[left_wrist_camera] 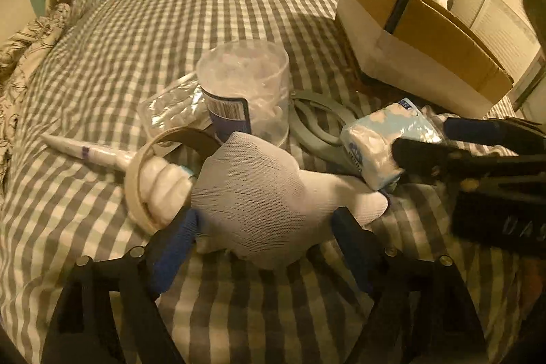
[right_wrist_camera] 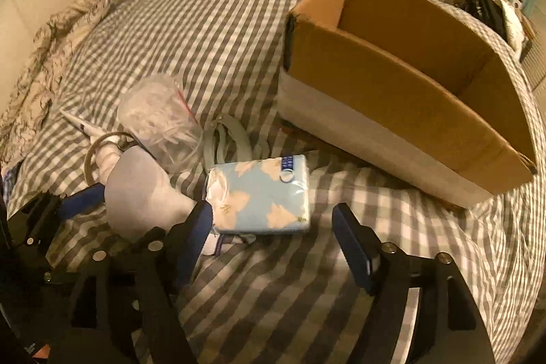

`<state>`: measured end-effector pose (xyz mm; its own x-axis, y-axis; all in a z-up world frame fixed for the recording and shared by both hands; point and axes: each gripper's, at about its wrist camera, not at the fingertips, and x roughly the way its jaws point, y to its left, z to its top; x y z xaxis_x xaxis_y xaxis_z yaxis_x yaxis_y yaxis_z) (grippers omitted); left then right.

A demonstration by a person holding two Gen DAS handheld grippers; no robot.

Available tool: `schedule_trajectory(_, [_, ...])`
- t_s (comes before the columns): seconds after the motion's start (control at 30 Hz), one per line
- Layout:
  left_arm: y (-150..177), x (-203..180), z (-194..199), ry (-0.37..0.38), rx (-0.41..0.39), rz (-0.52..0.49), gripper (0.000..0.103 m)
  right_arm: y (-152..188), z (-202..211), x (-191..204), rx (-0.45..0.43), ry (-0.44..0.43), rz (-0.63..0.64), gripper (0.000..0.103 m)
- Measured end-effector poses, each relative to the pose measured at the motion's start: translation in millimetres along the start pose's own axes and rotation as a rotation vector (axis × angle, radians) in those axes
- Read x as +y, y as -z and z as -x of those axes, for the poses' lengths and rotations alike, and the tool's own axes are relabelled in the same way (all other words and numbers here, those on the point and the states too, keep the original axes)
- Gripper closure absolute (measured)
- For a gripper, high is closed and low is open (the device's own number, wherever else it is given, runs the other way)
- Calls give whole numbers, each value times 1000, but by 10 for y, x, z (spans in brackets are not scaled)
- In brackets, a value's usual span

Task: Organize objects
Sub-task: 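Grasp the white sock with the left gripper while the right grasps the tissue pack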

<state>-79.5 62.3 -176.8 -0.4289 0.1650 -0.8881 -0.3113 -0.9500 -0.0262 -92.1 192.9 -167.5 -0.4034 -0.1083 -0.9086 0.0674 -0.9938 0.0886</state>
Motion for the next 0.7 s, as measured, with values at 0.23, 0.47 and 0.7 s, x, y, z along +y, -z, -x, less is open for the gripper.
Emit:
schedule_trajectory(0.23, [59, 84, 39, 45, -9, 30, 46, -131, -379, 41, 130, -53, 6, 26])
schedule_trajectory(0.47, [137, 124, 257, 29, -35, 32, 56, -85, -278, 62, 81, -17, 14, 31])
schedule_trajectory(0.7, [23, 163, 873, -3, -159, 45, 57, -11, 395, 51, -87, -1, 29, 31])
